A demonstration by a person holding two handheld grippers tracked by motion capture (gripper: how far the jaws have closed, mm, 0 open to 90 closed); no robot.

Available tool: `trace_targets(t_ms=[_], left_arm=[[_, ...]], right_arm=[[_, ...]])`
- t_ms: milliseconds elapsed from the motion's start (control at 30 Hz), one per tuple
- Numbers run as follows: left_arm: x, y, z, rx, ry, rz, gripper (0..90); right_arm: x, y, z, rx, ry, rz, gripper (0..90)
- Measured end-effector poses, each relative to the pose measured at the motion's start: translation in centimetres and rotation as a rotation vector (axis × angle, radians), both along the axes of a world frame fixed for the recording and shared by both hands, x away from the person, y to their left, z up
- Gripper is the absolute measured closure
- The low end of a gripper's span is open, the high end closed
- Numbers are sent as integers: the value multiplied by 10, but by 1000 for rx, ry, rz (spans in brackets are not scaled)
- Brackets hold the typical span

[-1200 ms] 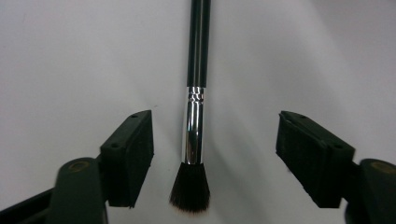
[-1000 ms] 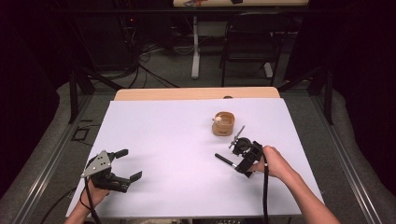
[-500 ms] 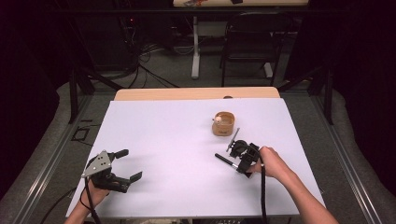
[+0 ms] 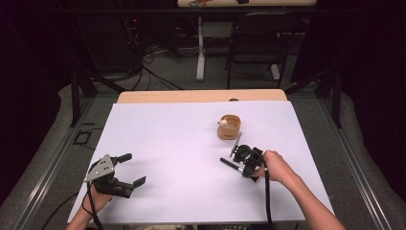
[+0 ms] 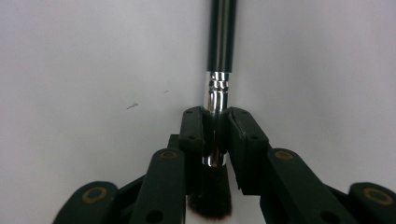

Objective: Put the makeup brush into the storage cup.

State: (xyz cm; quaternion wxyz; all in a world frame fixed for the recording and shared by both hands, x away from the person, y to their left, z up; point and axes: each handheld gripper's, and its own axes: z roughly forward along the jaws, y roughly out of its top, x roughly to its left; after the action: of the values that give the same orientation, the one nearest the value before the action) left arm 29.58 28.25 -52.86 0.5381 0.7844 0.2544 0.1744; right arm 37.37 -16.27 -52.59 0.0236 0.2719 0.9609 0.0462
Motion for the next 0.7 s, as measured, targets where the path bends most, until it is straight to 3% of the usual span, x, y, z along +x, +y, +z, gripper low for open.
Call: trace_targets(t_ms=[67,667,700], left_arm=[[0,0,0,1,2,-4,3],[3,-5,2,42,27,-21,4],[3,-6,2,47,32,-22,4]], right_arm=[[0,1,1,-22,5,24,768],[-2,4,18,-35,-73,99,772],[-1,6,23,-80,-49,115,772]])
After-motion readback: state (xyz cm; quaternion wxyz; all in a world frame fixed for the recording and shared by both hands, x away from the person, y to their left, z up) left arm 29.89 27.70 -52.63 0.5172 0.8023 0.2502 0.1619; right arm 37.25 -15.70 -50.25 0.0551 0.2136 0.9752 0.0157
